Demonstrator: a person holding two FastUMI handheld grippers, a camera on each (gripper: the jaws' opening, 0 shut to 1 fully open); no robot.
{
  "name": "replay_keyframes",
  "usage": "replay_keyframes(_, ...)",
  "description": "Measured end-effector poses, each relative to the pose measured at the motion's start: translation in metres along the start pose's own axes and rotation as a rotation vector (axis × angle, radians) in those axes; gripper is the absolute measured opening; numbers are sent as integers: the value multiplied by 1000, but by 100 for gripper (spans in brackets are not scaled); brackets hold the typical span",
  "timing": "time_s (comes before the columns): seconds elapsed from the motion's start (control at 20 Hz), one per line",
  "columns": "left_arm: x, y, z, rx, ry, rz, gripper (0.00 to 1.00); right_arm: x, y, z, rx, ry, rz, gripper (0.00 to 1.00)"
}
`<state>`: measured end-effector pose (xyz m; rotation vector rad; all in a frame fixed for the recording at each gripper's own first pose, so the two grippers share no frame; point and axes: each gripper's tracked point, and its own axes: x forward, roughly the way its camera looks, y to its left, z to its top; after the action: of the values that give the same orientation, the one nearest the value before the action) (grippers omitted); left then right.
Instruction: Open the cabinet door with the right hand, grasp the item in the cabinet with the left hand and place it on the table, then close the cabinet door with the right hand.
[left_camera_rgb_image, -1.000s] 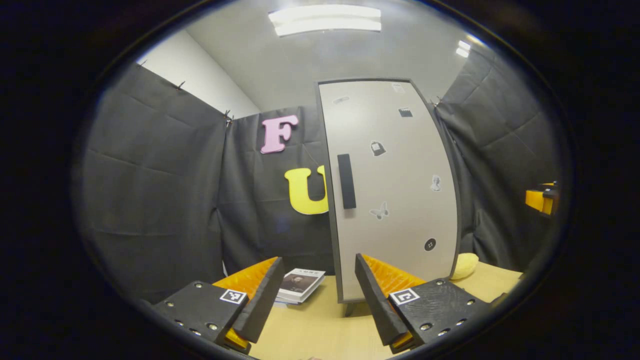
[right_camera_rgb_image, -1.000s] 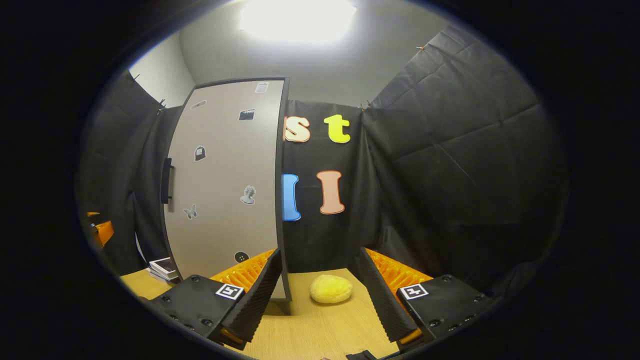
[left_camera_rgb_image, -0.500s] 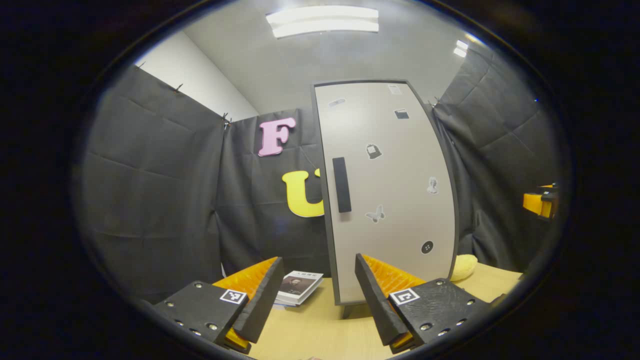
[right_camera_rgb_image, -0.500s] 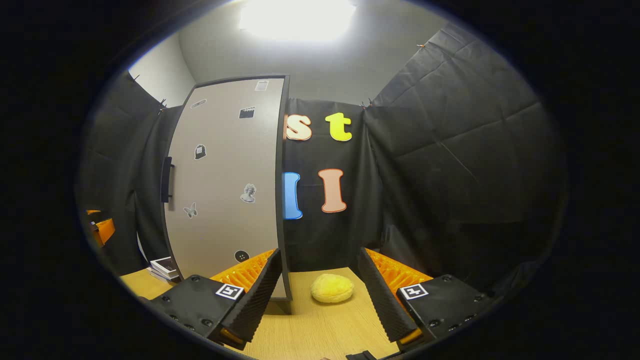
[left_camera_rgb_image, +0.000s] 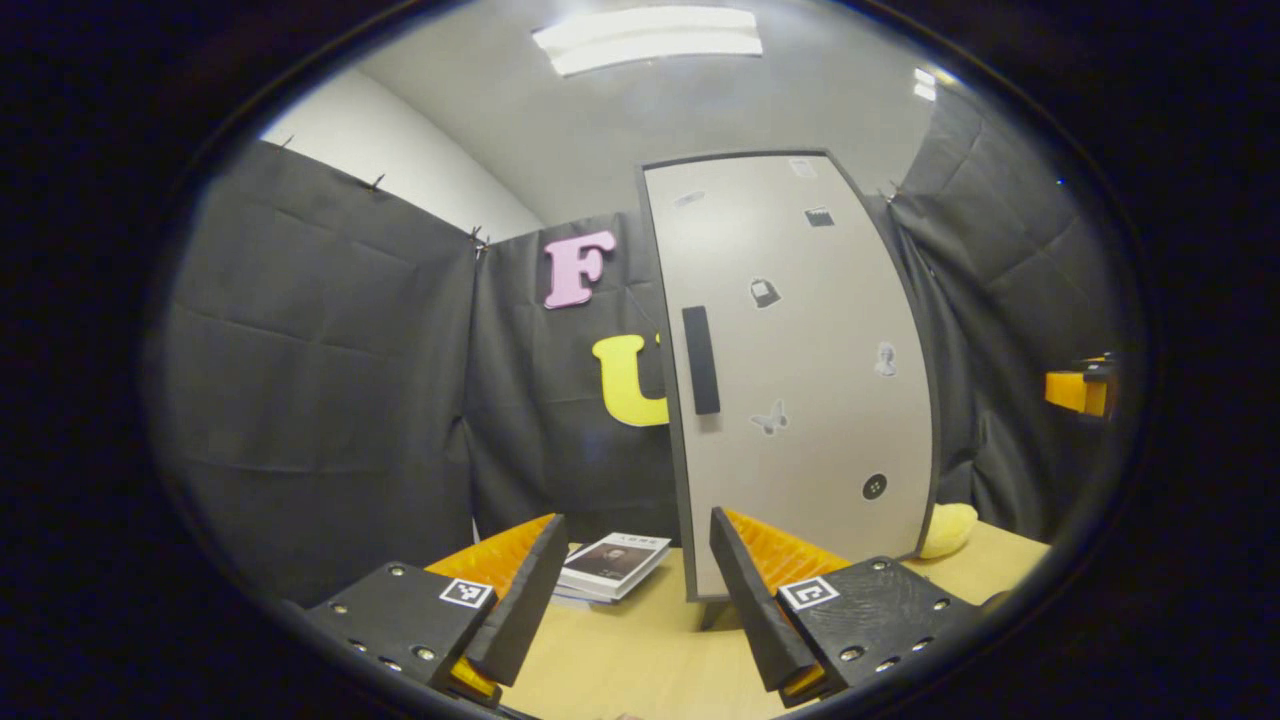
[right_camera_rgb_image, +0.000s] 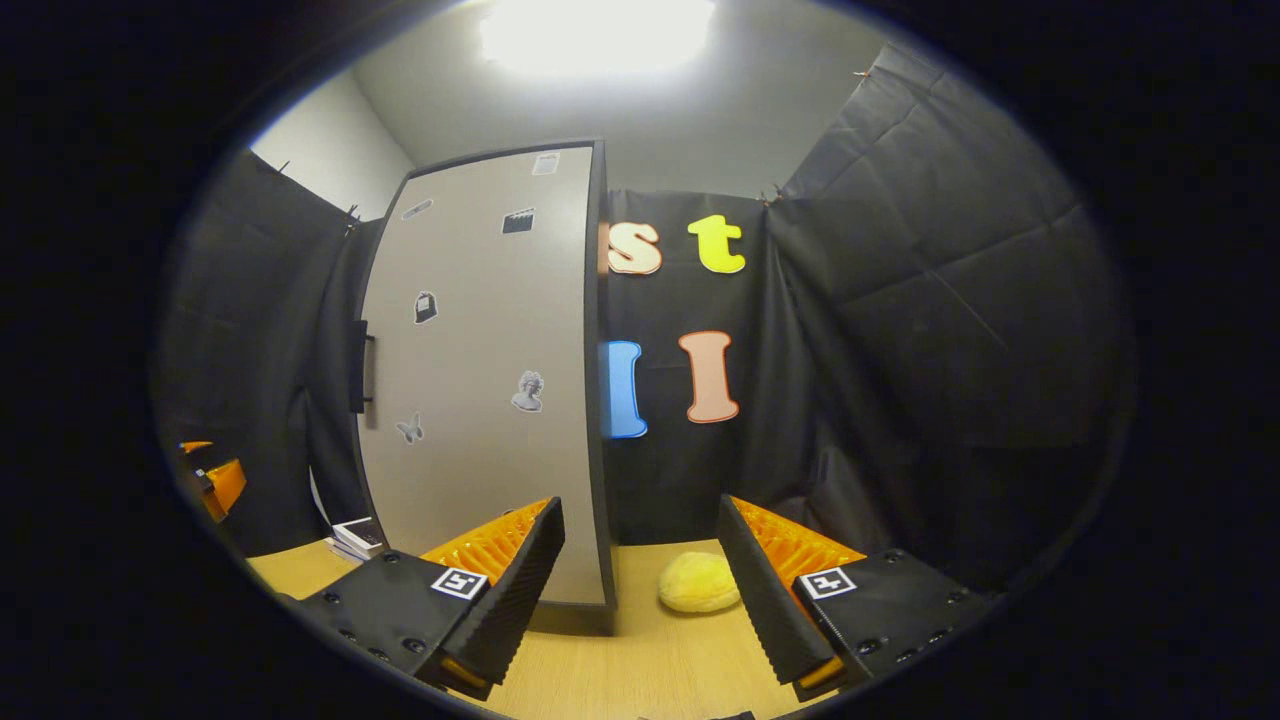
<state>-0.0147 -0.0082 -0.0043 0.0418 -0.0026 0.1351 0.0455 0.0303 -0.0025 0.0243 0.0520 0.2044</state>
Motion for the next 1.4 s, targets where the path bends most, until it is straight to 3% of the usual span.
replay_keyframes(0.05, -2, 3, -3, 1, 8, 17, 88, 6, 6, 4, 4, -3, 21, 100)
replay_keyframes(0.2, -8, 15, -8, -8, 22, 50, 88, 24, 30, 22, 22, -17, 80, 94)
replay_keyframes(0.25, -8, 20, -7, -3, 22, 59, 88, 29, 40, 29, 23, -25, 99, 99)
replay_keyframes(0.35, -6, 34, -9, 9, 16, 70, 86, 39, 60, 46, 20, -45, 129, 99)
replay_keyframes(0.7, 16, 99, -24, 21, 26, 89, 86, 64, 137, 97, 0, -121, 179, 94)
replay_keyframes(0.75, 19, 110, -28, 25, 31, 95, 86, 68, 149, 101, -1, -125, 183, 97)
replay_keyframes(1.25, 38, 200, -57, 28, 52, 147, 86, 105, 252, 107, -23, -99, 227, 94)
replay_keyframes(1.4, 41, 224, -64, 36, 61, 160, 88, 115, 278, 108, -21, -102, 232, 98)
